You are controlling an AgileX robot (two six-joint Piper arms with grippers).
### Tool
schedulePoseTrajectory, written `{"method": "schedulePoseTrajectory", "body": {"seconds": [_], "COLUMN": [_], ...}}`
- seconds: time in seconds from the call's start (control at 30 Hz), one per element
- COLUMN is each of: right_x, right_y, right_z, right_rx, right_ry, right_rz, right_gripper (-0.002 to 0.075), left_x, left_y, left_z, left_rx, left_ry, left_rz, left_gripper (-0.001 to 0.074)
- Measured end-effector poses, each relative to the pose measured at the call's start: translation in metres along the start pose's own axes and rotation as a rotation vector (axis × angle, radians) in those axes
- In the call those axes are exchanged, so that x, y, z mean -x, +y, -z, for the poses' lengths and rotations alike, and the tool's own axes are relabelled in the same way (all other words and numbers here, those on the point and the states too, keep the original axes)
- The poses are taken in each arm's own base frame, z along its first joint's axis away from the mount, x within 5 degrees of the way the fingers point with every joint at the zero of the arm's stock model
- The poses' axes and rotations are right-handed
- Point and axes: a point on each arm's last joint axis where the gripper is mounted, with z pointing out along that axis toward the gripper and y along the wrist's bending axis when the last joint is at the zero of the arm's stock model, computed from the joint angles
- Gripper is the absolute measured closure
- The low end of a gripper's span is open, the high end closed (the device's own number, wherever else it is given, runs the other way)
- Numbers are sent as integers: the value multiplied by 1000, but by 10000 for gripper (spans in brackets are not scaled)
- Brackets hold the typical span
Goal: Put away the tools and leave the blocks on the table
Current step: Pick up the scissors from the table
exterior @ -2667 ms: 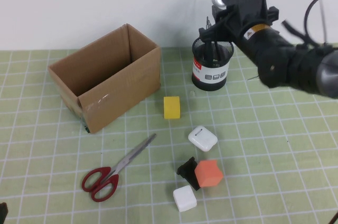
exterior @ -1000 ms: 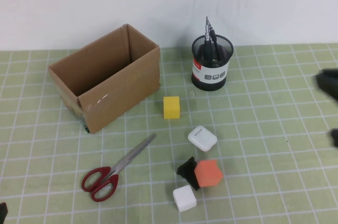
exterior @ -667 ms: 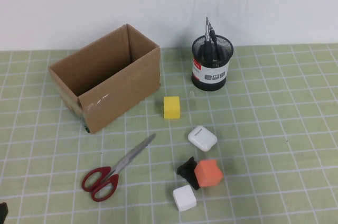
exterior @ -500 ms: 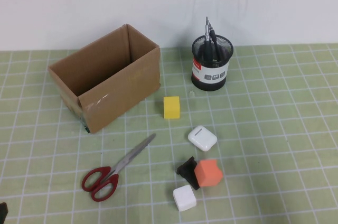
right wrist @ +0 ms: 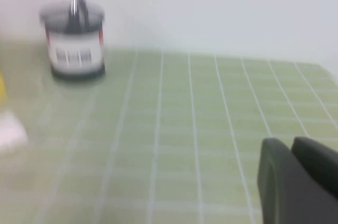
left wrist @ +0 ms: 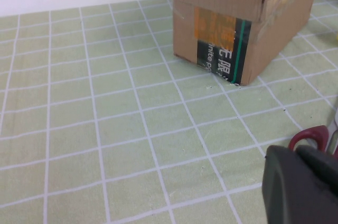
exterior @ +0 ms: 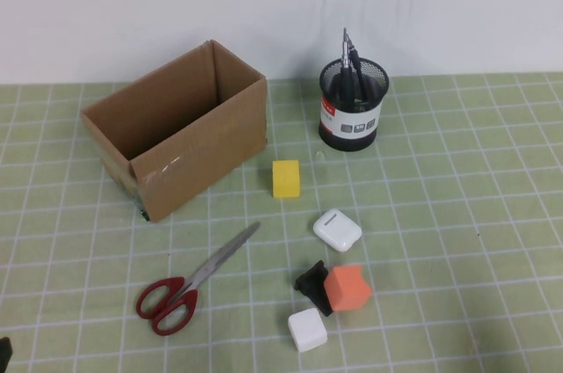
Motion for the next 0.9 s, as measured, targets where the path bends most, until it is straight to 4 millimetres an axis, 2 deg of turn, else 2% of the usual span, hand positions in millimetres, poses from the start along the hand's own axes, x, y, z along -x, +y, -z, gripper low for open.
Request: {"method": "schedulePoseTrajectory", "body": {"seconds": [0.17,0.4,0.57,0.9], "right_x": [-4,-13,-14,-14], "right_y": [-1,-8,-17,-21], "right_z": [0,1,3,4], "right_rx": [-8,-96,-202,-247], "right_ry": [39,132,133,130], "right_rz": [63,-73,-117,-118], "right_gripper": [733,733,733,733], "left_x": [0,0,0,1], "left_y": [0,0,0,1], "left_z": [0,0,0,0], "left_rx": [1,2,2,5], "left_ry": [0,0,0,-1], "left_rz": [-2,-5,-5,-13], "left_gripper": [739,739,739,739]}}
